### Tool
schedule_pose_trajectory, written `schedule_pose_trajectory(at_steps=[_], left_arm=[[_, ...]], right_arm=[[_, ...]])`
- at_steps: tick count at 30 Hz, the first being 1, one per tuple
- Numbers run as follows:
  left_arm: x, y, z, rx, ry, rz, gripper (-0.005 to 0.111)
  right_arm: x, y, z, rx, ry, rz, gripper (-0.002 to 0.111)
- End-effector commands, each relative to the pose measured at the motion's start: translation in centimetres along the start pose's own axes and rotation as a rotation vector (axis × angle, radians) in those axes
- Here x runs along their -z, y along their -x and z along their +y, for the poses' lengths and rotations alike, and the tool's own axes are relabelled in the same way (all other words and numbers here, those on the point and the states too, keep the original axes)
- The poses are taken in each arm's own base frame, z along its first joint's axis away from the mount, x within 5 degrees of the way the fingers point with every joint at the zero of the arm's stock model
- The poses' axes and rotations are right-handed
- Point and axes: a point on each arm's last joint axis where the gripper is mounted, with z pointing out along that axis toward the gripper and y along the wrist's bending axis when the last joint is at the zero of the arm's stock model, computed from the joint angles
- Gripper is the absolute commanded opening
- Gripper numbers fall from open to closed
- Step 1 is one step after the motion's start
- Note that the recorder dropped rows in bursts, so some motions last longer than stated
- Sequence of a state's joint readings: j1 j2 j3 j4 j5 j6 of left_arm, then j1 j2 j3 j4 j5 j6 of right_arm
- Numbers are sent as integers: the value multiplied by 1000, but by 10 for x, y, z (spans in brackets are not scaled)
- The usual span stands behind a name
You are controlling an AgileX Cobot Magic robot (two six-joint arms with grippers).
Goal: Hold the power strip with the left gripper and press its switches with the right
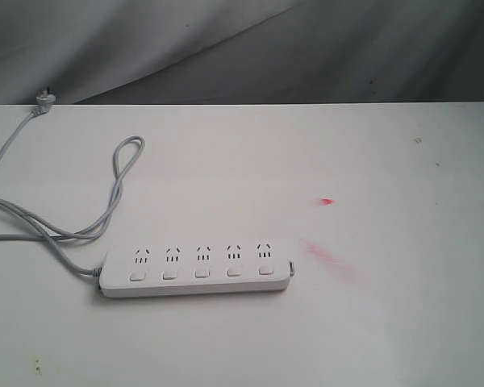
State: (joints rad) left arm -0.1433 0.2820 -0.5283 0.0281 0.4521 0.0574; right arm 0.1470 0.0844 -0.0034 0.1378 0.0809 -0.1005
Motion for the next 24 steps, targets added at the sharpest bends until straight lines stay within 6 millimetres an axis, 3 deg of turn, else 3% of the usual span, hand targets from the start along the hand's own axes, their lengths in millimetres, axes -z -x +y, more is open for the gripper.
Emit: schedule_pose_trajectory(at_steps=[1, 4, 9, 18, 24], left_arm=[[-32, 31, -8, -287, -179, 247, 0], [-78, 38, -17, -359, -338, 387, 0], [-137, 10, -31, -414, -580, 591, 0], [-197, -52, -38, -456, -756, 830, 0], [-224, -89, -28, -662, -740, 930, 0]], right_arm=[[0, -1, -1, 0, -8, 3, 0], [0, -1, -1, 0, -8, 3, 0], [0, -1, -1, 0, -8, 3, 0], [0, -1, -1, 0, -8, 3, 0], [0, -1, -1, 0, -8, 3, 0]])
